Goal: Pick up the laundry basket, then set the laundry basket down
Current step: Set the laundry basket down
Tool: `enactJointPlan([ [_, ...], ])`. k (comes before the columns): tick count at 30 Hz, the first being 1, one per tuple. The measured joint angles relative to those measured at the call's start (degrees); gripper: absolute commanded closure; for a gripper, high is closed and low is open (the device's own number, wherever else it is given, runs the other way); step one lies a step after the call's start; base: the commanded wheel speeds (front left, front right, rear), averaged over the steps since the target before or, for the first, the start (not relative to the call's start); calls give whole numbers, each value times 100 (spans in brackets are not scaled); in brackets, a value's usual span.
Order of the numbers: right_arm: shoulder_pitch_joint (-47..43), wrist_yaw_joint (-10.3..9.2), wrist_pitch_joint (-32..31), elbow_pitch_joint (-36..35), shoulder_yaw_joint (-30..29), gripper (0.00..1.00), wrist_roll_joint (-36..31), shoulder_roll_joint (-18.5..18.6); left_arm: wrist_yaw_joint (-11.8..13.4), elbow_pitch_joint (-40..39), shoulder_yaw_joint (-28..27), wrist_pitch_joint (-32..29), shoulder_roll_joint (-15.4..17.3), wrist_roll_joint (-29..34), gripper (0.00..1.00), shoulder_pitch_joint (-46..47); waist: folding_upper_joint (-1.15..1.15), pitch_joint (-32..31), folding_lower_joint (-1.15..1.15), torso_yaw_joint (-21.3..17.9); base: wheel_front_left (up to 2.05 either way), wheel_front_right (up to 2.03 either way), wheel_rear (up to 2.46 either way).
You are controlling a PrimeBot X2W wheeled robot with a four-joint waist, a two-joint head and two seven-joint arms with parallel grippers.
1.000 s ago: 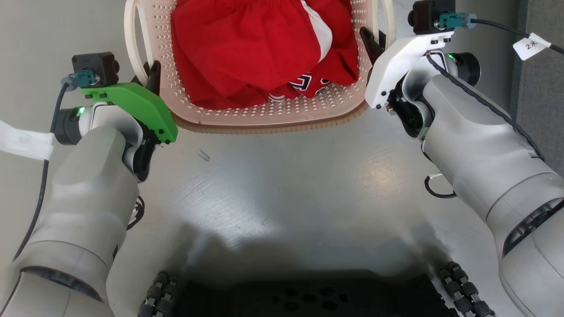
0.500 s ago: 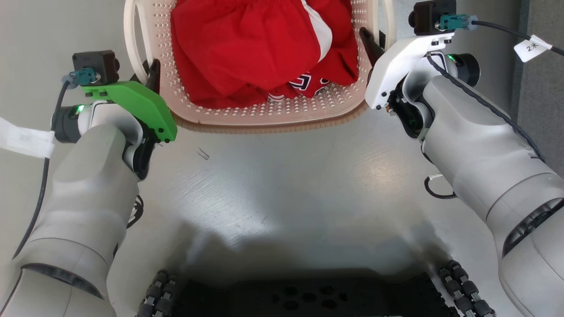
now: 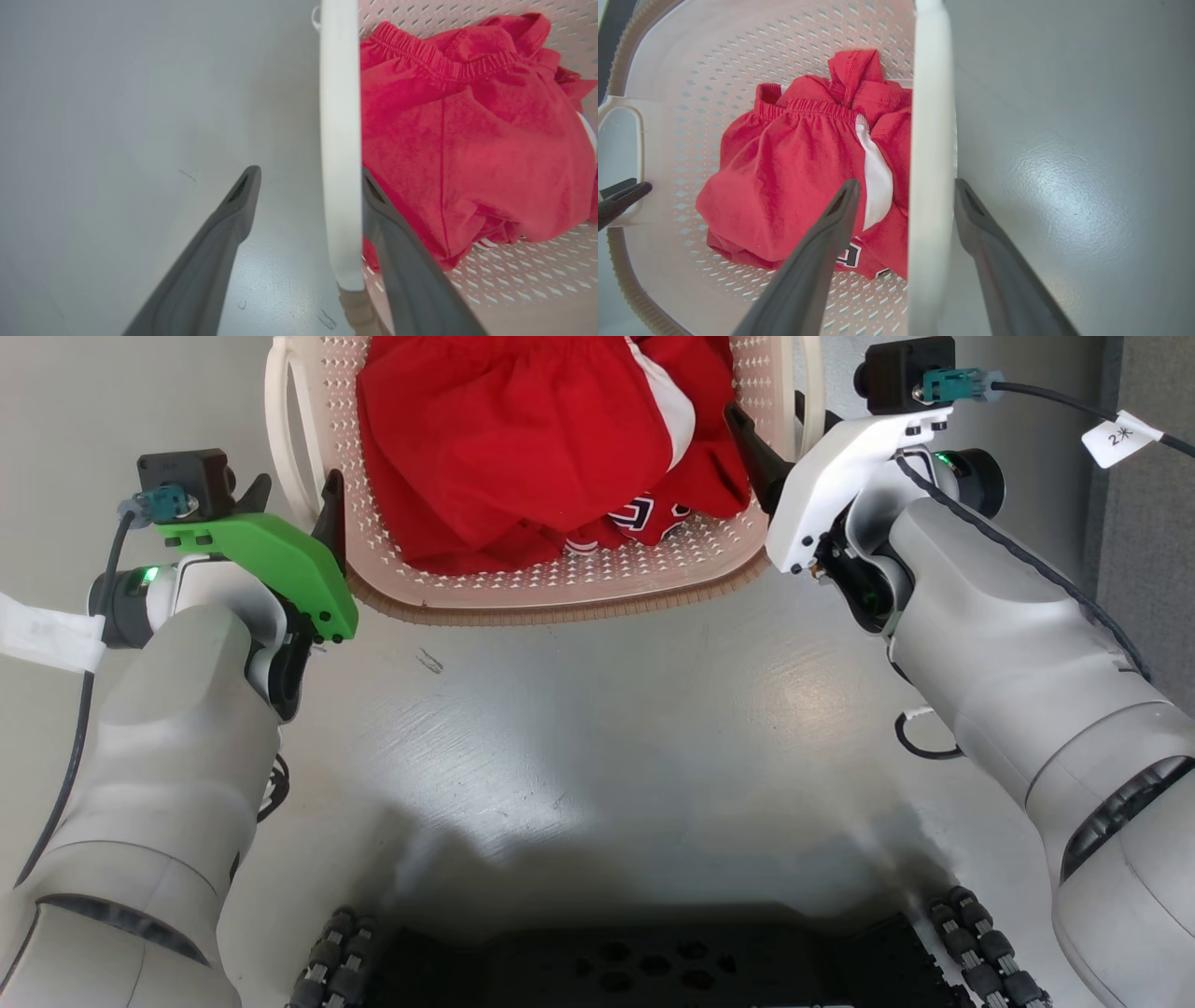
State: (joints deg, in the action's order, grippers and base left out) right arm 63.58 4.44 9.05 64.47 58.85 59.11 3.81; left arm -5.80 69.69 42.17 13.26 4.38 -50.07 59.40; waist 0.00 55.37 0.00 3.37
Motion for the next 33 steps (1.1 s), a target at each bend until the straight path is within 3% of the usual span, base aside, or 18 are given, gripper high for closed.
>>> enactJointPlan([
  [18, -29, -48, 108, 89, 112, 0, 99, -1, -49, 131, -48, 49, -27, -3, 0, -21, 0, -316, 0, -16, 0, 0, 0],
  [33, -469, -93, 304, 75, 204, 0, 176, -8, -108, 171, -126, 99, 83, -40, 0, -521, 0, -1024, 0, -146, 0, 0, 0],
])
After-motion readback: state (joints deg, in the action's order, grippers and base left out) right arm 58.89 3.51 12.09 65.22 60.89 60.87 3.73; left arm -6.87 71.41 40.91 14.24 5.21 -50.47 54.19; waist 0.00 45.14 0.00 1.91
